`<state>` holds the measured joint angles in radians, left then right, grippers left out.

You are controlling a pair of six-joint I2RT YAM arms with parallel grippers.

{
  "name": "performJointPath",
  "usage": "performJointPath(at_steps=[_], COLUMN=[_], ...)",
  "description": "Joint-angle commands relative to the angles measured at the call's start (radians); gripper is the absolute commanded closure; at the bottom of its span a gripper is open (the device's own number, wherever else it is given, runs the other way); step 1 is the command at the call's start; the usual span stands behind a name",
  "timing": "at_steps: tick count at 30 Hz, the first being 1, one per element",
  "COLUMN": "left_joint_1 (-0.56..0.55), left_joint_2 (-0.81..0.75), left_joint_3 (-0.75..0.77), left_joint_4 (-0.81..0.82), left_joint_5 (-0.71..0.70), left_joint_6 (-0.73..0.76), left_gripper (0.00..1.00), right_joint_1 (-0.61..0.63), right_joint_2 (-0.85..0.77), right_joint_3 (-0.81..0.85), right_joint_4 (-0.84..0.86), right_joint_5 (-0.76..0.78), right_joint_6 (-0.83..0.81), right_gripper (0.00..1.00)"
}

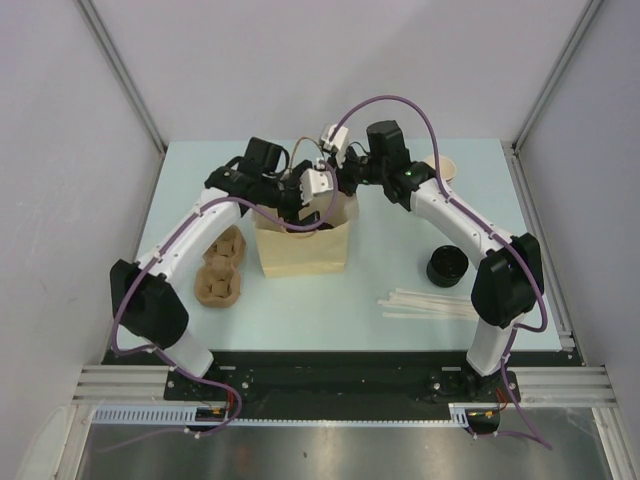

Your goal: Pack the takeout coffee

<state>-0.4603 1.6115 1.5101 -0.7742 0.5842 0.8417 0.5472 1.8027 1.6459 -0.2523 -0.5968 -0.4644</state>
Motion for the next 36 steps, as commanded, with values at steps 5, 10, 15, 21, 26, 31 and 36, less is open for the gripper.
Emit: performJointPath(at_steps=[5, 10, 15, 21, 26, 31, 36], left_joint_1=[0.048, 0.061, 0.084, 0.117, 0.137, 0.16, 0.173], left_joint_2=[-0.064, -0.073, -0.087, -0.091, -0.104, -0.117, -0.143], left_joint_3=[0.137, 0.194, 0.219, 0.254, 0.248, 0.226, 0.206], left_joint_4=[-0.037, -0.05, -0.013, 0.033, 0.064, 0.092, 0.112], left_joint_5=[0.072, 0.077, 0.086, 0.103, 0.097, 0.091, 0.077], left_joint_6=[-0.092, -0.139, -0.21, -0.332, -0.375, -0.417, -0.429], left_gripper=[0.0, 0.0, 0.01, 0.0, 0.01, 0.01, 0.0], right_joint_1=[-0.013, -0.02, -0.03, -0.061, -0.09, -0.095, -0.095], right_joint_2=[-0.011, -0.014, -0.016, -0.014, -0.019, -0.016, -0.014], right_joint_3=[-0.001, 0.005, 0.017, 0.061, 0.08, 0.103, 0.121], right_joint_4=[-0.03, -0.039, -0.059, -0.099, -0.136, -0.162, -0.168], right_joint_5=[-0.02, -0.023, -0.032, -0.028, -0.04, -0.038, -0.031], right_joint_6=[-0.016, -0.025, -0.031, -0.045, -0.074, -0.092, -0.095], right_gripper=[1.0, 1.0, 1.0, 1.0, 1.0, 1.0, 1.0])
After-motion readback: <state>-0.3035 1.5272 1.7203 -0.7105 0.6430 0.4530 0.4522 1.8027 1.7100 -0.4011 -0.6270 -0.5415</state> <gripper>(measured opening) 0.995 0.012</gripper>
